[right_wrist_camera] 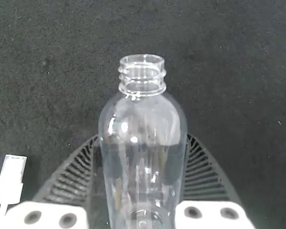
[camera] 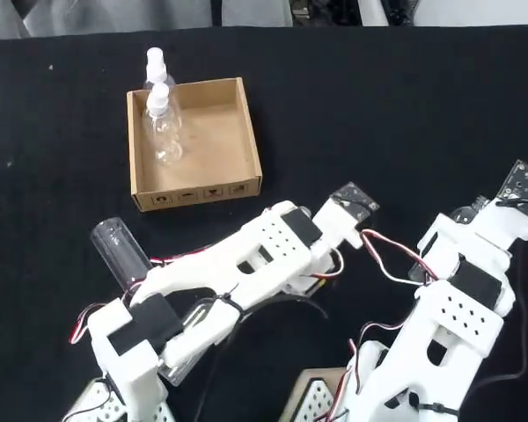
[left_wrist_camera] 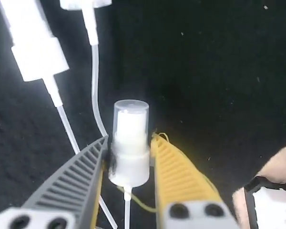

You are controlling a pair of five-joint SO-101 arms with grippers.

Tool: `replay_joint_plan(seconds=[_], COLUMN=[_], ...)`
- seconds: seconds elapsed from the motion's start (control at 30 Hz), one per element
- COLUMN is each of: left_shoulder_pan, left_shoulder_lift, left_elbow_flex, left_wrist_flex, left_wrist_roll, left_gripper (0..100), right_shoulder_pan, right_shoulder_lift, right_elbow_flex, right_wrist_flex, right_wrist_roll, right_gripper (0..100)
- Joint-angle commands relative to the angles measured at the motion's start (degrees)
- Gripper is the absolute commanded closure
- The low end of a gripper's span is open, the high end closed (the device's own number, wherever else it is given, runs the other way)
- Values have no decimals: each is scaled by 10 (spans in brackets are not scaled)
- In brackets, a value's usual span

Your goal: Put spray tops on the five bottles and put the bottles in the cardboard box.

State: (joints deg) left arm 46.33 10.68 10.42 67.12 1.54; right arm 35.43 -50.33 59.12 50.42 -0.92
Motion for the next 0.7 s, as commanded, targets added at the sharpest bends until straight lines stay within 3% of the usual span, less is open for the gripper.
replay_joint_plan(seconds=[0.0,0.67], left_shoulder_pan=[-10,-18], left_shoulder_lift=[-91,-277], left_elbow_flex=[-15,64], left_wrist_flex=[11,18], left_wrist_roll=[43,94], left_gripper=[950,950], right_shoulder_pan=[-14,-14], right_shoulder_lift=[-21,-19], right_elbow_flex=[-7,-7], right_wrist_flex=[-17,-18], right_wrist_roll=[0,0], right_gripper=[903,903])
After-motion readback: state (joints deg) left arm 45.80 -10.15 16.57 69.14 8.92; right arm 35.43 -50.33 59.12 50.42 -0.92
